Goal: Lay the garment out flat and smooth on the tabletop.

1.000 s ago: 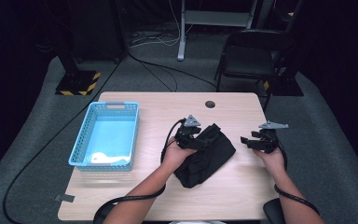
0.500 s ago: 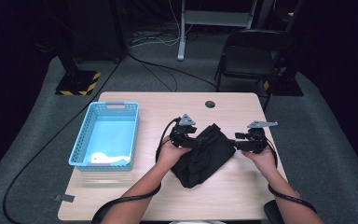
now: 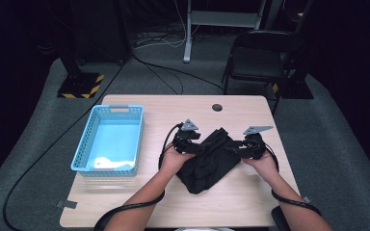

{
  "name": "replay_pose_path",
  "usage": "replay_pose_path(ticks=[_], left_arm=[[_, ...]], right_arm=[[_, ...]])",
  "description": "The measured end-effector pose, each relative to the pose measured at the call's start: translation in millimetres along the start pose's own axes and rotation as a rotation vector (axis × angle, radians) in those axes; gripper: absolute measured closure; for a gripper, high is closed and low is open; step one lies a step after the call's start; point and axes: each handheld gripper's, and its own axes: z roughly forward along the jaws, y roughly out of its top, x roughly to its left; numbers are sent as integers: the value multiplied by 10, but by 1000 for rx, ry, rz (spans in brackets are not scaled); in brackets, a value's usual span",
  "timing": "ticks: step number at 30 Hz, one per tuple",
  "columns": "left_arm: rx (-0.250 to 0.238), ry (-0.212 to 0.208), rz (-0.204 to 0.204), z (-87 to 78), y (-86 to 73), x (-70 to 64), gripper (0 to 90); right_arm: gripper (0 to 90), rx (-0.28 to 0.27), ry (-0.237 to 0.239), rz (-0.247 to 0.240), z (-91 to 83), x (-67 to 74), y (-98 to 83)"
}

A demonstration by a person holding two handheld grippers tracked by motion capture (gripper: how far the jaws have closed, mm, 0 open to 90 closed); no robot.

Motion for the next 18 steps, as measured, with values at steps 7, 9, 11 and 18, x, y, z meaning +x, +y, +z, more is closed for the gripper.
replay_pose_path(ticks=[7,9,11,18], left_arm=[[-2,4,6,-17,16,-19,366],[-2,5,6,-18,16,-21,367],[-3,4,7,-22,19,-23,367],[-12,7,-6,-48,18,6,368]], right_arm=[[691,-22,-10,-44,-88,13,-18],[764,-25,-15,-66,-129,29,-25],[827,-32,-14,-88,-181,38,-40],[867,-27,-5,-158,-412,1,-152]])
